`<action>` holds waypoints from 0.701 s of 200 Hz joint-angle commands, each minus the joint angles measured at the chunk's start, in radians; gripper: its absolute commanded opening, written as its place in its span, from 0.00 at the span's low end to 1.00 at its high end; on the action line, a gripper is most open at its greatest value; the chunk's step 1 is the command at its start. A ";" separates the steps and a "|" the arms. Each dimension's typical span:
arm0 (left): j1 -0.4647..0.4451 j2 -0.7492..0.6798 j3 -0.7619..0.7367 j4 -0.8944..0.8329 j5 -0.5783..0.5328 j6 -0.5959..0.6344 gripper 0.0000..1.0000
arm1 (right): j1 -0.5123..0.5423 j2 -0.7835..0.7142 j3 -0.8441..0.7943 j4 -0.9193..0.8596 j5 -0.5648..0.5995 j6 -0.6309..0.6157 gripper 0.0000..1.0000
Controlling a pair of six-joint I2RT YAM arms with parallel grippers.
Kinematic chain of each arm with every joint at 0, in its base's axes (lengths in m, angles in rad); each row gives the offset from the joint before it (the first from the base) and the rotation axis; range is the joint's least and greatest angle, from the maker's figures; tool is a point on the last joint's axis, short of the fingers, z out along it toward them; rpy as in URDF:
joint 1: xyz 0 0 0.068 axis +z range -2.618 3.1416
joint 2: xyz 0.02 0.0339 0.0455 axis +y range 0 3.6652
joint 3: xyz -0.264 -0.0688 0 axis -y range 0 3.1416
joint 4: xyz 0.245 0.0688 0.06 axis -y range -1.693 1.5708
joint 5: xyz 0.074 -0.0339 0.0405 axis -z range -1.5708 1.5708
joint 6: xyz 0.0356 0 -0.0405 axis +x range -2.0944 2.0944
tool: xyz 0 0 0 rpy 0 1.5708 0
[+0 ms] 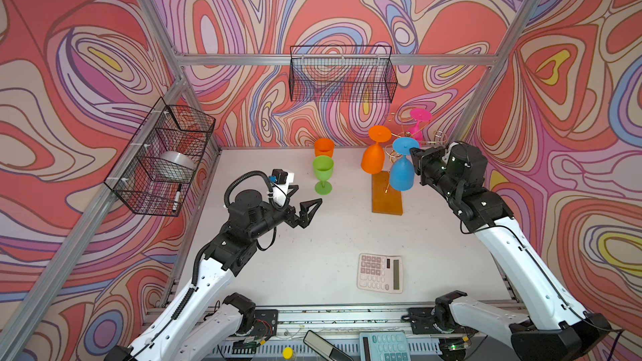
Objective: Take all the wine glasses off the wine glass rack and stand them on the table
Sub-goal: 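Slide the blue glass off its rack hook with the right gripper, then carry the blue glass toward the left gripper while the left gripper moves to meet it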
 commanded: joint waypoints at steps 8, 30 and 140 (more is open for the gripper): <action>-0.006 -0.003 -0.003 0.022 -0.001 -0.001 0.99 | 0.005 -0.039 -0.045 -0.026 -0.026 -0.054 0.00; -0.006 -0.001 -0.002 0.017 -0.009 0.005 0.99 | 0.005 -0.058 -0.066 -0.030 -0.049 -0.074 0.00; -0.006 0.008 0.037 -0.063 -0.123 0.021 1.00 | 0.213 -0.026 -0.086 0.044 -0.114 -0.299 0.00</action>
